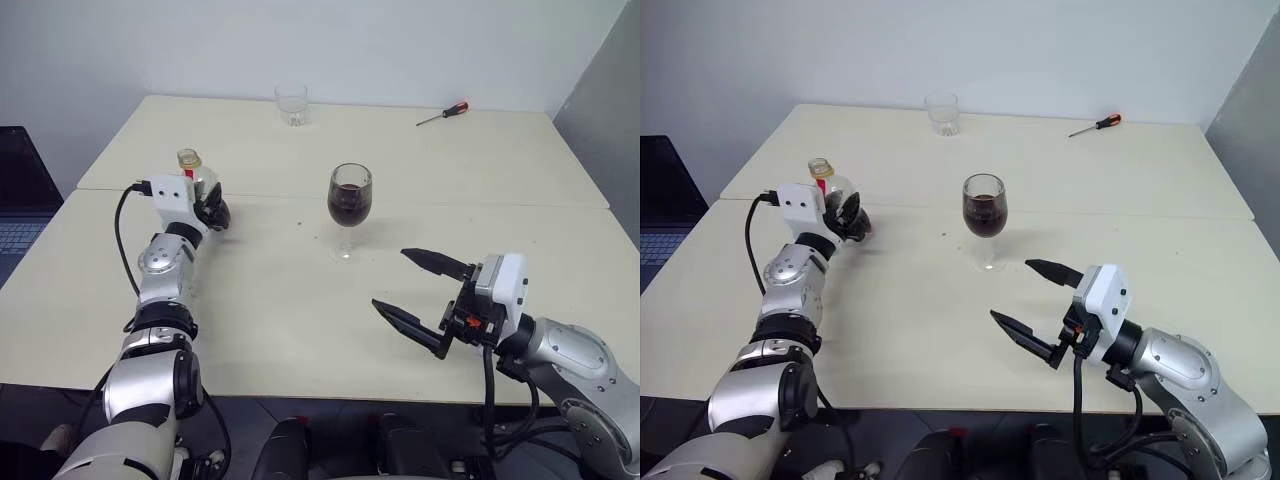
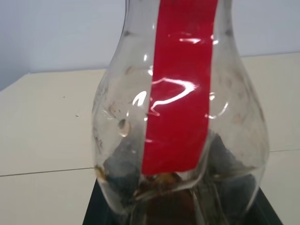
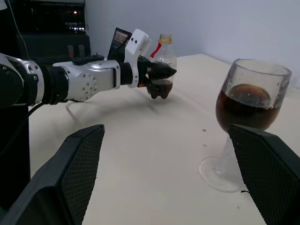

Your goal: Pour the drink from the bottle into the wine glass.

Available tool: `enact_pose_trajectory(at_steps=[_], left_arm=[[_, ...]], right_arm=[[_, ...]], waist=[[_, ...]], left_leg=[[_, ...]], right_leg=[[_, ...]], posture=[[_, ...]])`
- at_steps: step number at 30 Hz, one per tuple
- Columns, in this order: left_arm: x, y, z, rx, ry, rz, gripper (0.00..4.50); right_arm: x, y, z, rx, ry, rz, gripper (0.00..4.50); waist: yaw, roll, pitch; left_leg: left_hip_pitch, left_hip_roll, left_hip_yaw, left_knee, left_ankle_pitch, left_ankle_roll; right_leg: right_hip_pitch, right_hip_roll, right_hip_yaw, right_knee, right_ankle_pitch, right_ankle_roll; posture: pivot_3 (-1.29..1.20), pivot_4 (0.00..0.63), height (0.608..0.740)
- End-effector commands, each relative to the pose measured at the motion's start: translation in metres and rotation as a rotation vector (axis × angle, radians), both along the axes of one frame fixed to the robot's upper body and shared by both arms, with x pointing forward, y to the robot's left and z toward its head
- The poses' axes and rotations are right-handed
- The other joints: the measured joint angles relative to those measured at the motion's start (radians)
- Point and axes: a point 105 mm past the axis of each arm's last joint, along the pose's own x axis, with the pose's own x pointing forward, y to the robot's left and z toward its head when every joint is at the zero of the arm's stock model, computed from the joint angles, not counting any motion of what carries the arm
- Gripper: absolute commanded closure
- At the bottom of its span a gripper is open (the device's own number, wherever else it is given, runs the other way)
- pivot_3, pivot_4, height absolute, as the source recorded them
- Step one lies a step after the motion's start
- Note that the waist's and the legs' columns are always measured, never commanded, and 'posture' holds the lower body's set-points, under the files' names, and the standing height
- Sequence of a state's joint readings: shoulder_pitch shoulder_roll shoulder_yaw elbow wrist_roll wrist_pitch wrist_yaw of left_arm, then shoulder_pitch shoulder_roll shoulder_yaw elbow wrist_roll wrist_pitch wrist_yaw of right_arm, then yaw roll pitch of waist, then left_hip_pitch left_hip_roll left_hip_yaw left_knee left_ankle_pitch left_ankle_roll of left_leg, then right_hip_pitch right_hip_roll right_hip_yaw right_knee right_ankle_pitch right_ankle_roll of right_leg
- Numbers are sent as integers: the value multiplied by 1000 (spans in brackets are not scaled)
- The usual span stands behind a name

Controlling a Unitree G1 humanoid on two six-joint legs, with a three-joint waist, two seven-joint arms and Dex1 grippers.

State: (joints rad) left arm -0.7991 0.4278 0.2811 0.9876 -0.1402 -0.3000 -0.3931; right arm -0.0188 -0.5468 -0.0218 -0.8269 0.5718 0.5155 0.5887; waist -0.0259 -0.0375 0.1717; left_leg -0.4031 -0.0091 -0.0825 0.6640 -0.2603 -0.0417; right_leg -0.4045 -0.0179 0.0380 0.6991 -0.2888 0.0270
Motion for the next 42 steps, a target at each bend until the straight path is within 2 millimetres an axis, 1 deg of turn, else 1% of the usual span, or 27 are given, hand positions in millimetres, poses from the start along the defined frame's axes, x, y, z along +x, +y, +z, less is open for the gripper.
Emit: enact_pose_trajectory(at_steps=[1, 5, 9, 10, 11, 18, 19, 23, 28, 31, 33, 36, 39, 42], left_arm=[[1, 1, 25, -4, -92, 10, 3341], [1, 1, 17, -16, -76, 18, 3341], [1, -1, 14, -19, -71, 19, 3341], [1, -1, 14, -19, -71, 20, 2660], [1, -1, 15, -19, -70, 21, 2412], [2, 4, 21, -21, -78, 28, 144], [1, 4, 21, -20, -79, 28, 66], [-2, 6, 23, -23, -85, 17, 66], [-17, 6, 17, -6, -77, -21, 66], [-34, 8, 17, -8, -70, -28, 66], [-44, 5, 15, -14, -57, -31, 66], [-62, -1, 8, -17, -25, -35, 66], [-82, -1, -6, -56, 34, 10, 66], [-100, -11, -20, -77, 92, 2, 66]], right_arm=[[-1, -1, 7, 5, -32, -8, 0], [2, -2, 8, 5, -34, -15, 0], [4, -2, 9, 5, -37, -22, 0], [5, -2, 9, 5, -37, -23, 0], [5, -3, 9, 4, -38, -23, 0], [8, -3, 9, 1, -46, -30, 0], [7, -3, 9, 1, -45, -29, 0], [5, -5, 6, -8, -39, -30, 0], [1, -12, 1, -20, -18, -61, 0], [-3, -18, -3, -26, -1, -94, 0], [-7, -23, -5, -32, 12, -116, 0], [-11, -31, -11, -46, 28, -151, 0], [-12, -41, -15, -52, 40, -223, 0], [-12, -52, -24, -64, 59, -314, 0]], waist=[[-1, 0, 0], [-1, 0, 0], [-1, 0, 0], [-1, 0, 0], [-1, 0, 0], [-1, 0, 0], [-1, 0, 0], [-1, 0, 0], [-3, 0, 0], [-3, 0, 0], [-3, 0, 0], [0, 0, -1], [2, 1, -1], [2, 1, -3]], left_leg=[[0, 0, 0, 0, 0, 0], [0, 0, 0, 0, 0, 0], [0, 0, 0, 0, 0, 0], [0, 0, 0, 0, 0, 0], [0, 0, 0, 0, 0, 0], [0, 0, 0, 0, 0, 0], [0, 0, 0, 0, 0, 0], [0, 0, 0, 0, 0, 0], [1, 1, 0, -1, 0, 0], [2, 2, 0, -2, 0, 0], [1, 2, 0, -2, 0, 0], [2, 2, 0, -1, 0, 0], [3, 2, 0, -1, 0, 0], [5, 2, 0, -2, 0, 0]], right_leg=[[0, 0, 0, 0, 0, 0], [0, 0, 0, 0, 0, 0], [0, 0, 0, 0, 0, 0], [0, 0, 0, 0, 0, 0], [0, 0, 0, 0, 0, 0], [0, 0, 0, 0, 0, 0], [0, 0, 0, 0, 0, 0], [0, 0, 0, 0, 0, 0], [0, -1, 2, 0, 0, 0], [0, -1, 2, 0, 0, 0], [0, -1, 2, 0, 0, 0], [1, -2, 2, 0, 0, 0], [3, -2, 3, -1, 0, 0], [5, -2, 3, -2, 0, 0]], posture=[[0, 150, 740], [0, 150, 740], [0, 150, 740], [0, 150, 740], [0, 150, 740], [0, 150, 740], [0, 150, 740], [0, 150, 740], [0, 150, 740], [0, 150, 740], [0, 150, 740], [0, 150, 740], [0, 150, 740], [0, 150, 740]])
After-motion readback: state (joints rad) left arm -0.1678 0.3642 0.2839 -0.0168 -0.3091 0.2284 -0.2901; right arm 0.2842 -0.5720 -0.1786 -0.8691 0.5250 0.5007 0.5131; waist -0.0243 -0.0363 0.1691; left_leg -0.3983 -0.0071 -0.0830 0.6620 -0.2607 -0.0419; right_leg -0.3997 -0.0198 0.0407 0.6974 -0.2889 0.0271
